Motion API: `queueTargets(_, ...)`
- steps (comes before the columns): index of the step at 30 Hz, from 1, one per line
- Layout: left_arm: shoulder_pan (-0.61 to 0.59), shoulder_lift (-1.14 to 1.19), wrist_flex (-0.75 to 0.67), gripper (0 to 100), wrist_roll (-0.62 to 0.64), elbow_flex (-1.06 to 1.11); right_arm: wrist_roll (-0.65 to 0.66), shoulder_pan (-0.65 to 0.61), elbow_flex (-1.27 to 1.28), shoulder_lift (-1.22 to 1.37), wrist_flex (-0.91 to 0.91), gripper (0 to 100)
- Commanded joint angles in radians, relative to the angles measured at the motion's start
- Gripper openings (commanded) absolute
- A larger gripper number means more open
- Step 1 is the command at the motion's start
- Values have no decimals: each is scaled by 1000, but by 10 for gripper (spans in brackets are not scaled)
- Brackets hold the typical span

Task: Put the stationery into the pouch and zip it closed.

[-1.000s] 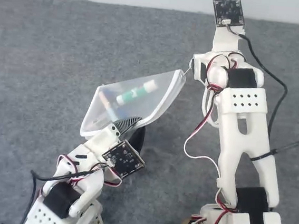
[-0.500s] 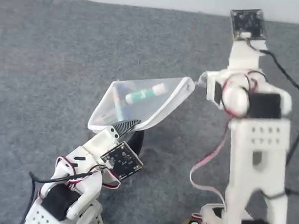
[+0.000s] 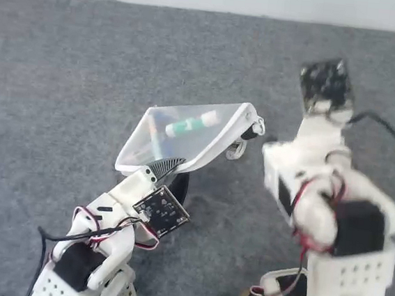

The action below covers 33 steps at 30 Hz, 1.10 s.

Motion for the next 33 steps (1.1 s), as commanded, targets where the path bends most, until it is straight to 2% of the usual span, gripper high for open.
queueTargets(1,-11,-6,75,9,0,-119,9,-39,124,-154,-42,144)
queueTargets(5,-11,-6,107,9,3,-165,11,-42,295,-289,-130,144)
queueTargets(11,-91,-6,89,35,133,-177,11,-42,445,-516,-200,144)
queueTargets(15,-178,-6,92,102,138,-203,6,-42,516,-639,-205,144)
queueTargets(20,-245,-6,109,101,140,-269,2,-44,592,-786,-206,144)
queueTargets(25,-252,-8,167,106,157,-346,2,-44,697,-943,-200,144)
queueTargets(31,-252,-8,227,237,249,-361,2,-38,750,-943,-196,144)
queueTargets(33,-252,-8,236,243,298,-387,2,-38,761,-943,-196,144)
